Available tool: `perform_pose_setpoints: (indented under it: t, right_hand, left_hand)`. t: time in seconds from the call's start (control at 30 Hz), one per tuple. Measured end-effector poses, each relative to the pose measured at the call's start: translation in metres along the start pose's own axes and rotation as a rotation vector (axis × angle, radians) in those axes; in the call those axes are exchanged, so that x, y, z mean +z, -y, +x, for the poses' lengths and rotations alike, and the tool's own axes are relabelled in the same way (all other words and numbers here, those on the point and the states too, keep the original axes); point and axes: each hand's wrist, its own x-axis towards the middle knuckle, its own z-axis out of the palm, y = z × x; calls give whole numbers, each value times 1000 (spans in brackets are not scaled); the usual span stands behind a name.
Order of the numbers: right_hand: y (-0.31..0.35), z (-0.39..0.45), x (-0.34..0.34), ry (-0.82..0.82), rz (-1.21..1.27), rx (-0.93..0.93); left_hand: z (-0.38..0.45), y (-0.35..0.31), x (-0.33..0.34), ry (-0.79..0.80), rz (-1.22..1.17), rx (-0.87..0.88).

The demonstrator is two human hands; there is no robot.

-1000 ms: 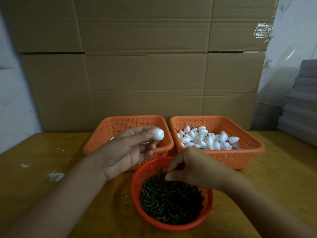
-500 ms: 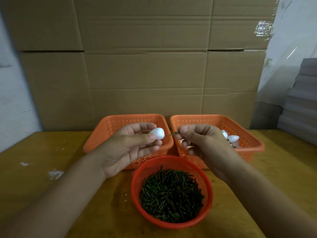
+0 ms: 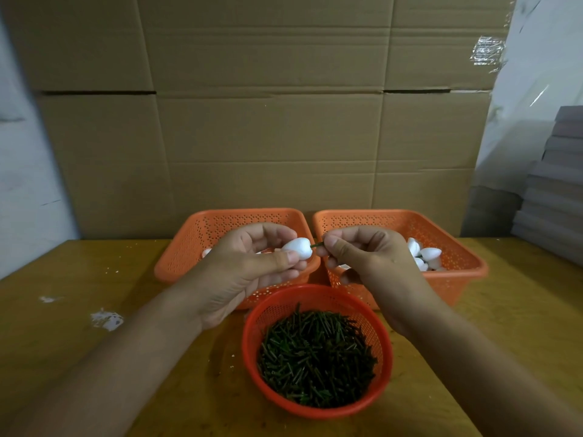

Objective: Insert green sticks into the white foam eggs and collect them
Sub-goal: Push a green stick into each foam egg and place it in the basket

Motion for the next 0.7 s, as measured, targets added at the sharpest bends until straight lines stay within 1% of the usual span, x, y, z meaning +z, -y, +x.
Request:
perform_pose_setpoints:
  t: [0.13,0.33,0.53,0.63,0.7]
  right_hand:
    - [-3,0,4,-11,-38,-23]
    - [-5,-2,5,-4,-82,-57]
    - [-9,-2,8,10,-104,-21]
    - [-9,-2,8,31,-129,2]
    - [-9,-2,9,64,-148,23]
  left_hand:
    - [0,1,2,17,5,9]
    - [-1,1,4,-12,-6,9]
    - [-1,0,2,-13,31,4]
    - [-1,-1,1,-40,98,45]
    - [0,-2,1,-71,100,74]
